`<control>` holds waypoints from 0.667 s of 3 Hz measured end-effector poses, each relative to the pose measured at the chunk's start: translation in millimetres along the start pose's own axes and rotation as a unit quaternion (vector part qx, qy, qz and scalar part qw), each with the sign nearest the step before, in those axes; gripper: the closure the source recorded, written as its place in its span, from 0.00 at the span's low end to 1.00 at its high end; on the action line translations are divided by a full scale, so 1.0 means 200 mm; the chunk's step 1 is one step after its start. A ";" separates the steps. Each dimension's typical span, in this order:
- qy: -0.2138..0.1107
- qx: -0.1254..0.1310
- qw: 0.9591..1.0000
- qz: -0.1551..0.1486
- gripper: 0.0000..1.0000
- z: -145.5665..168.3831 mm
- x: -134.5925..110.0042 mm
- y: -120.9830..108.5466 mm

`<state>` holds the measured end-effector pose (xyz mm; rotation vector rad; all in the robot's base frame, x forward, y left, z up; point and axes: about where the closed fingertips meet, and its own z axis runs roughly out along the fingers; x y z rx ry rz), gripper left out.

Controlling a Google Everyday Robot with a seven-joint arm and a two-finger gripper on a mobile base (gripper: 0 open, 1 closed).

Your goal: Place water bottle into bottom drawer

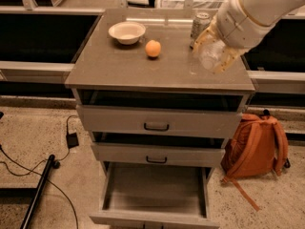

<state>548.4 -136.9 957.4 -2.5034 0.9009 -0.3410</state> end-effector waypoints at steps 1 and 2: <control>0.002 -0.061 0.996 0.069 1.00 -0.07 0.01 0.23; -0.001 -0.069 0.995 0.076 1.00 -0.07 0.00 0.25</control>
Offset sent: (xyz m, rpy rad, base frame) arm -0.0256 -0.0332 -0.0091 -0.0387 0.1092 -0.1181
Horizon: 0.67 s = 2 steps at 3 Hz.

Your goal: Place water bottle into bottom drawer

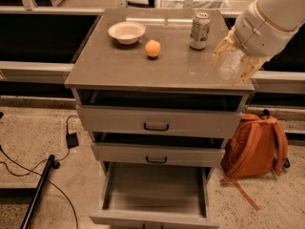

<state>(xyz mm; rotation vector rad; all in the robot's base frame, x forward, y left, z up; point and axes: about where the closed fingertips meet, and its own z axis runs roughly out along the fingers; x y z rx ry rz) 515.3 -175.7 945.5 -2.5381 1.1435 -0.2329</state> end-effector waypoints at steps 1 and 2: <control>-0.014 0.003 1.000 0.003 1.00 0.02 0.00 0.00; -0.092 0.001 0.994 0.065 1.00 0.27 -0.03 0.11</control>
Offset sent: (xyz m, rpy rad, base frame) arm -0.0183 0.0150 -0.1323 0.4484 0.3875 -0.1429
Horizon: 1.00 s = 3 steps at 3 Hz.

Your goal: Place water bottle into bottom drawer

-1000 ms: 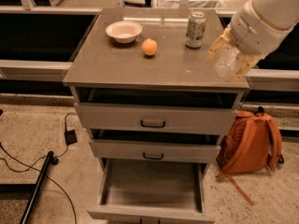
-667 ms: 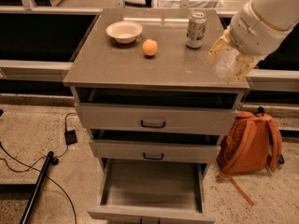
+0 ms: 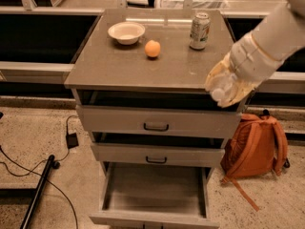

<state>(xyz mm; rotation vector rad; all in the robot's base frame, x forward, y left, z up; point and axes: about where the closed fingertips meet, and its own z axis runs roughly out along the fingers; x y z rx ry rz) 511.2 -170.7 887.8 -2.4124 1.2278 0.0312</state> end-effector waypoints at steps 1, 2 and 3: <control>-0.126 -0.017 0.984 0.129 1.00 0.32 -0.03 0.24; -0.207 -0.061 0.953 0.215 1.00 0.48 -0.09 0.34; -0.258 -0.072 0.935 0.233 1.00 0.57 -0.17 0.35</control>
Offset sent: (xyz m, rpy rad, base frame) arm -0.0613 0.0422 -0.1358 0.3942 0.7819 -0.2474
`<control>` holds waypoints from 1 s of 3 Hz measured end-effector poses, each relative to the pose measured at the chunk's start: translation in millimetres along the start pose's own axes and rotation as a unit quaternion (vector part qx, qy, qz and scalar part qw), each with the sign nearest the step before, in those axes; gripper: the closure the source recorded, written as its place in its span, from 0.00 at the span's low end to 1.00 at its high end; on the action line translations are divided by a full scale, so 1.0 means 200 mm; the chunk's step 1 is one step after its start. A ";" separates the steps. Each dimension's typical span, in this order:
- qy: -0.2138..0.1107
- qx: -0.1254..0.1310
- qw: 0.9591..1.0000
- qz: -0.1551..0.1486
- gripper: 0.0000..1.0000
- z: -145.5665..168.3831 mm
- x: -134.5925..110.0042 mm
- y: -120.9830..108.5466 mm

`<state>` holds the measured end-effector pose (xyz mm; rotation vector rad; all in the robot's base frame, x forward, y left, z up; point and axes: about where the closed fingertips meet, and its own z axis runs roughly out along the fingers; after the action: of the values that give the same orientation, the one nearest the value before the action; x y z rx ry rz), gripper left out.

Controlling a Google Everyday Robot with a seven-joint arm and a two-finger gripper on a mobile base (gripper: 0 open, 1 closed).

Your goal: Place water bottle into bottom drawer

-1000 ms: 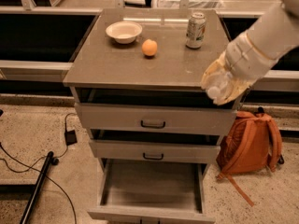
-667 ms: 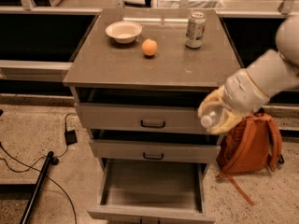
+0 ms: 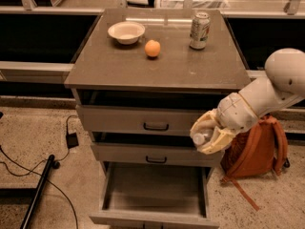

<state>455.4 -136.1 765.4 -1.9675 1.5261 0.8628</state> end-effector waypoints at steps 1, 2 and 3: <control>-0.004 0.000 1.000 0.000 1.00 0.01 -0.01 0.00; -0.060 -0.017 0.998 0.013 1.00 0.13 0.06 -0.05; -0.210 -0.005 0.977 0.023 1.00 0.39 0.14 -0.07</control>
Offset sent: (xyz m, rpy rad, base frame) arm 0.0308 0.0303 -0.0878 0.3614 0.2524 0.0275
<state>460.2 -94.2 692.7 -1.6269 1.3213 1.2172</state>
